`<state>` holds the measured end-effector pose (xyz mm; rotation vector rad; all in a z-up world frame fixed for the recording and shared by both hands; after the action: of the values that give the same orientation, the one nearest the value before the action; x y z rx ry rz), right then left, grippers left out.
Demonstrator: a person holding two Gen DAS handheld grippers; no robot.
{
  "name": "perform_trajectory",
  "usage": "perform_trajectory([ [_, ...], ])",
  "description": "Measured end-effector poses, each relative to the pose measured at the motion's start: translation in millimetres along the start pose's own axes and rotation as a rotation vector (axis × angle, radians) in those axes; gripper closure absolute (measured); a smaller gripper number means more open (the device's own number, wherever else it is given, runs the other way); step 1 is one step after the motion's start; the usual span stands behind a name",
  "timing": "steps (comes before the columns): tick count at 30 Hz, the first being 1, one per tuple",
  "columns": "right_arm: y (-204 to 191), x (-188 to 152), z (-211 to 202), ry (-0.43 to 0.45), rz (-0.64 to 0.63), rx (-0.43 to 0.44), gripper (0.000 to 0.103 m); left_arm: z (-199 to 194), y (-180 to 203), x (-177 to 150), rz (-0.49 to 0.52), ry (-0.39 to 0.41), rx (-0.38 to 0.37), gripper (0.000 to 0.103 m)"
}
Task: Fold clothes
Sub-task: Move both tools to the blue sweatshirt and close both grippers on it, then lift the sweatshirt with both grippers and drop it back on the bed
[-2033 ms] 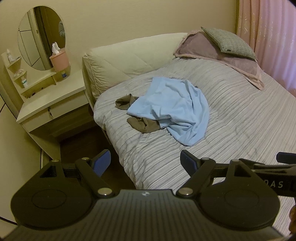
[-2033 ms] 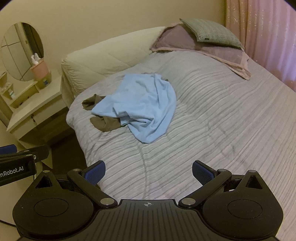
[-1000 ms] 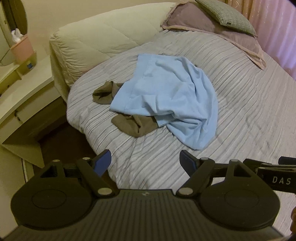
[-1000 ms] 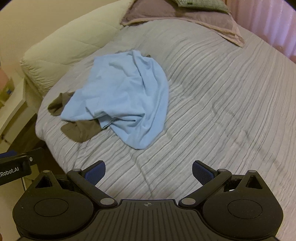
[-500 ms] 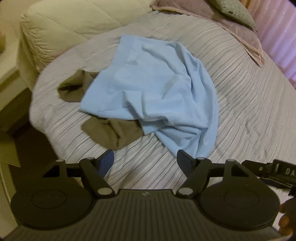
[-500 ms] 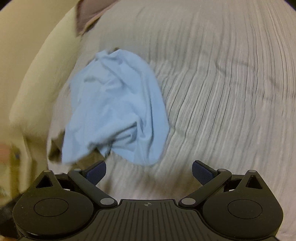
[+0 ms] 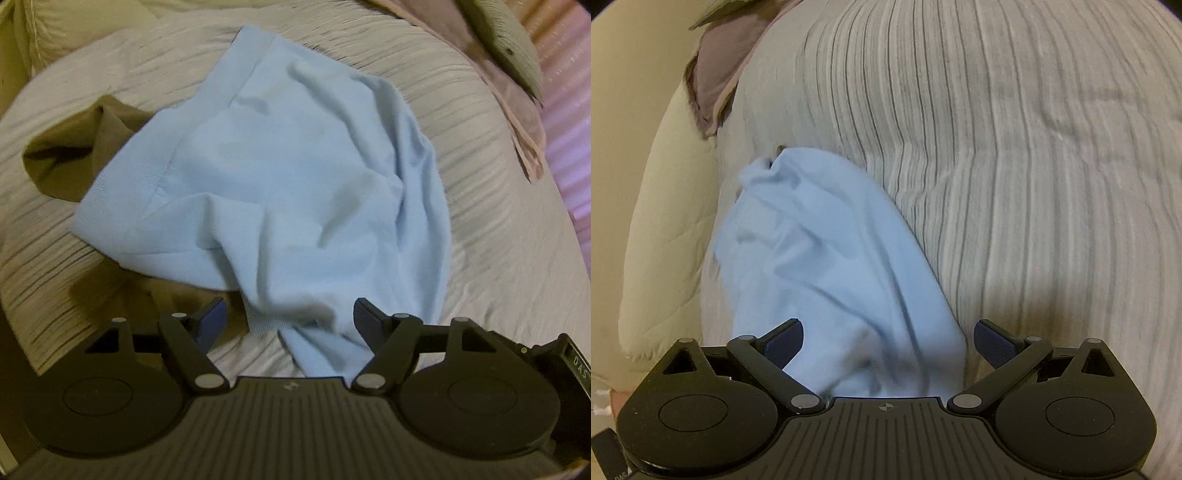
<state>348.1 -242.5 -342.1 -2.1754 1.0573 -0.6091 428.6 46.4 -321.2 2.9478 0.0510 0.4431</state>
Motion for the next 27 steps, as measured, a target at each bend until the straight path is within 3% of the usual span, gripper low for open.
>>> perform_trajectory([
  [5, 7.6, 8.7, 31.6, -0.008, -0.034, -0.023, 0.002, 32.8, -7.9, 10.0, -0.086, -0.052, -0.022, 0.030],
  [6, 9.4, 9.6, 38.0, -0.013, -0.040, -0.028, 0.006, 38.2, -8.8, 11.1, -0.099, -0.060, -0.024, 0.030],
  [7, 10.8, 10.2, 44.5, -0.021, -0.046, -0.029, 0.015, 43.3, -9.7, 12.2, -0.111, -0.065, -0.029, 0.030],
  [8, 11.8, 10.4, 51.3, -0.036, -0.050, -0.023, 0.033, 48.4, -10.6, 13.0, -0.123, -0.070, -0.032, 0.030],
  [10, 13.0, 10.0, 62.1, -0.068, -0.046, -0.014, 0.048, 57.1, -11.6, 14.0, -0.137, -0.077, -0.036, 0.032],
  [12, 9.8, 9.5, 63.4, -0.089, -0.037, 0.034, 0.097, 61.9, -11.0, 15.5, -0.139, -0.076, -0.044, 0.040],
  [16, -6.9, 9.8, 32.7, -0.073, -0.044, 0.156, 0.101, 51.9, -6.2, 20.6, -0.076, -0.038, -0.066, 0.086],
  [18, -19.6, 11.3, 4.3, -0.035, -0.059, 0.236, 0.101, 35.0, -6.3, 25.6, -0.033, 0.013, -0.051, 0.098],
  [27, -95.8, 11.4, -148.1, 0.224, -0.192, 0.601, 0.101, -120.7, 8.2, 54.1, 0.190, 0.429, -0.072, 0.098],
])
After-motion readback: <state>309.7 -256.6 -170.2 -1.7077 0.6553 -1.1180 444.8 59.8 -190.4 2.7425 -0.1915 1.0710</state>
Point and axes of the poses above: each gripper's, at about its wrist camera, not at the fingertips, and z roughly the way its jaws point, y to its right, x to its top, the point moved 5 cm from there along z, roughly the way its jaws point, and after that the axes turned 9 degrees about x, right-handed, at the moved point
